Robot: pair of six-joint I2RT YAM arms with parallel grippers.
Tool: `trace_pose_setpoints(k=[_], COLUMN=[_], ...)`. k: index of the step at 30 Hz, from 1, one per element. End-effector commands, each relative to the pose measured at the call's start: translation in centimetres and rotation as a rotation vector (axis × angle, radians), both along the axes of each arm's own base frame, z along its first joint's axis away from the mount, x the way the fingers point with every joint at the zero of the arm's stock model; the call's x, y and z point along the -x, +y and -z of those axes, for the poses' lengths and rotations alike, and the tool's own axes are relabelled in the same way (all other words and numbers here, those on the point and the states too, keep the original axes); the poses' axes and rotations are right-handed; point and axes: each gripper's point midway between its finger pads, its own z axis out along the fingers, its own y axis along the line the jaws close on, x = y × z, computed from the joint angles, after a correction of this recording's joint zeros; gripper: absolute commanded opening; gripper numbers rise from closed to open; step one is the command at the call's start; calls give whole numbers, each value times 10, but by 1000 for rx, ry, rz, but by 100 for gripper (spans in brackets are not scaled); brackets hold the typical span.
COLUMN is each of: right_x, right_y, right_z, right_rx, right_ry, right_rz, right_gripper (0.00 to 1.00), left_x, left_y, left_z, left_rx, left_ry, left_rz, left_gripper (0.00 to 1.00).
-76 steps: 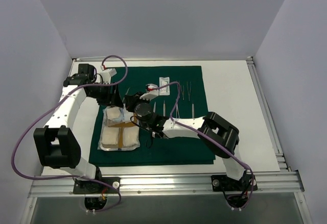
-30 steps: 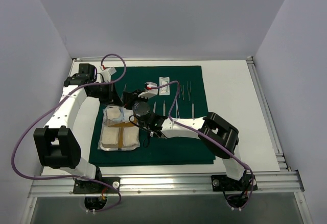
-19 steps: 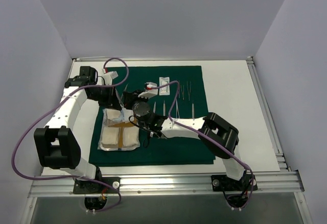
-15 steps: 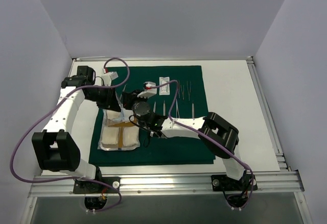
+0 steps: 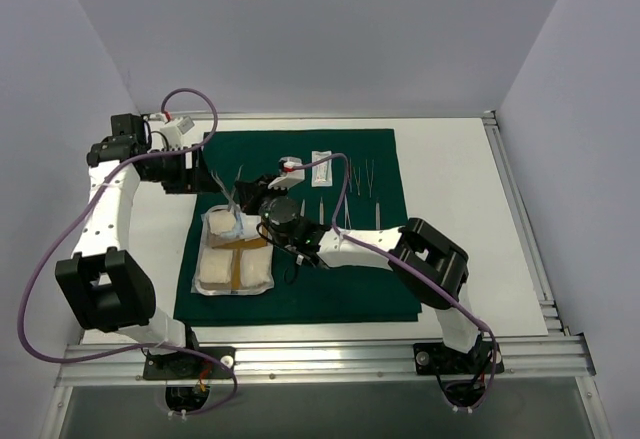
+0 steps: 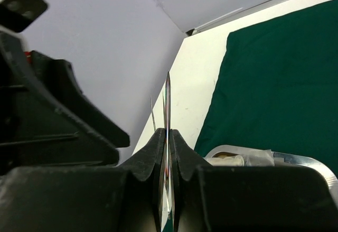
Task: Open and lay out the surgical kit
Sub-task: Pick up the medical item from the container.
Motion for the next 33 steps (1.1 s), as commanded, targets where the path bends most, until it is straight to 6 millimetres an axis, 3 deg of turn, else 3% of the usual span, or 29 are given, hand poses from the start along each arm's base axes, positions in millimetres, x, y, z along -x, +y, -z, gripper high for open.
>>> trace_pose_setpoints(k=[1, 10, 14, 24, 29, 33], right_x=[7, 14, 14, 15, 11, 5], right_y=[3, 12, 11, 9, 9, 10], right_z=[-47, -47, -46, -48, -46, -47], right_rx=[-85, -79, -77, -87, -76, -67], right_ry=[-72, -81, -81, -85, -97, -111], right_rz=[-16, -44, -44, -45, -30, -12], right_gripper=[0, 0, 0, 0, 0, 0], left_x=[-21, -38, -38, -34, -26, -19], left_y=[-5, -10, -14, -17, -27, -33], left_z=[-3, 8, 15, 25, 29, 30], left_rx=[31, 56, 61, 56, 57, 58], left_ry=[-34, -16, 6, 30, 43, 51], left_rz=[-14, -48, -45, -36, 2, 20], left_gripper=[75, 66, 43, 23, 2, 2])
